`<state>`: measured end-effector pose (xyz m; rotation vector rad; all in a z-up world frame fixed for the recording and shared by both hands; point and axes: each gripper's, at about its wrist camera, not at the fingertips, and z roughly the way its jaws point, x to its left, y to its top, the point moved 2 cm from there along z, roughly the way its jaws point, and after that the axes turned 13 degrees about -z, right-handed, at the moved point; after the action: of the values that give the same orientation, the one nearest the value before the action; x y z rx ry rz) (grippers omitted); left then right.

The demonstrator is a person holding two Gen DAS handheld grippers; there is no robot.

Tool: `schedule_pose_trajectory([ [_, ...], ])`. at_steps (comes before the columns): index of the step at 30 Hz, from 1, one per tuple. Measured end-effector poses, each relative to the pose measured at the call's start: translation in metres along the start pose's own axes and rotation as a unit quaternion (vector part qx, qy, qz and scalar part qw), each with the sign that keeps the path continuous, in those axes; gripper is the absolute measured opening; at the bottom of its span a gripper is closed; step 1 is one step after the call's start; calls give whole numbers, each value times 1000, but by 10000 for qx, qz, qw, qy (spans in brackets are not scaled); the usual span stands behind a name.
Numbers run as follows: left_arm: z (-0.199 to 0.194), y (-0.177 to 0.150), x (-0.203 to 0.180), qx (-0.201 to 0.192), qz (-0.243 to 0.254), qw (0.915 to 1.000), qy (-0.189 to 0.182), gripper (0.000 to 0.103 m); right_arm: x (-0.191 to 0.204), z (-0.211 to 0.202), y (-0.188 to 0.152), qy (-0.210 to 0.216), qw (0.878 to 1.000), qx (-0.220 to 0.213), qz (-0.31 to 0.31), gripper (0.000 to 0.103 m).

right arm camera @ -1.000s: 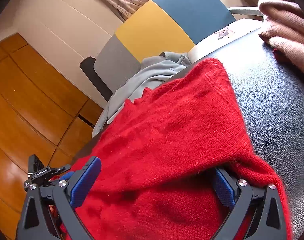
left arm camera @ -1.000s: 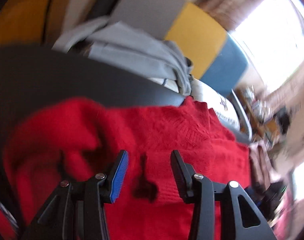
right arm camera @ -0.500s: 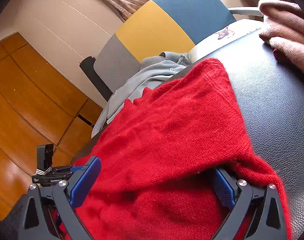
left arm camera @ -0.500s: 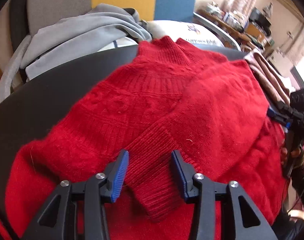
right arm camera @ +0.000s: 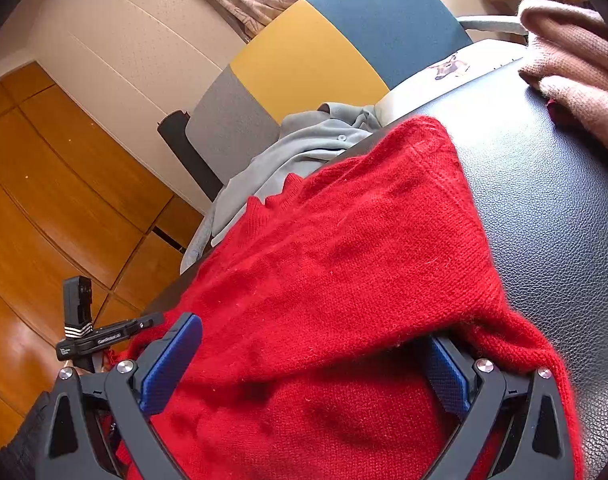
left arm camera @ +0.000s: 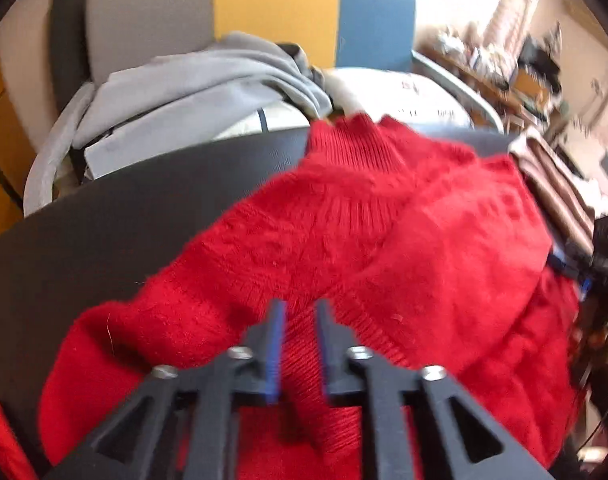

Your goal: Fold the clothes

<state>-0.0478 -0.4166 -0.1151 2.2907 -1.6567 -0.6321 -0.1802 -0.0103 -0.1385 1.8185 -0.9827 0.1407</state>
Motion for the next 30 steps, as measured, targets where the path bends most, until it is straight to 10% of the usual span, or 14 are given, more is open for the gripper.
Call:
schedule_pose_trajectory([
  [12,28,-13,1,701,752,9942,-305,64,0,-1,0,34,10000,-32,10,103],
  [18,9,-19,1,133,474,9988,7,13,-2,-1,1,42,10000,-22,-3,103],
  [25,-18,-15,-1,-767,180,9955,524,11,-3,-1,2,28,10000,-2,-29,103],
  [30,12,-21,7,-332,-179,9942,1009,21,-2,0,3,-20,9999,87,-66,103],
])
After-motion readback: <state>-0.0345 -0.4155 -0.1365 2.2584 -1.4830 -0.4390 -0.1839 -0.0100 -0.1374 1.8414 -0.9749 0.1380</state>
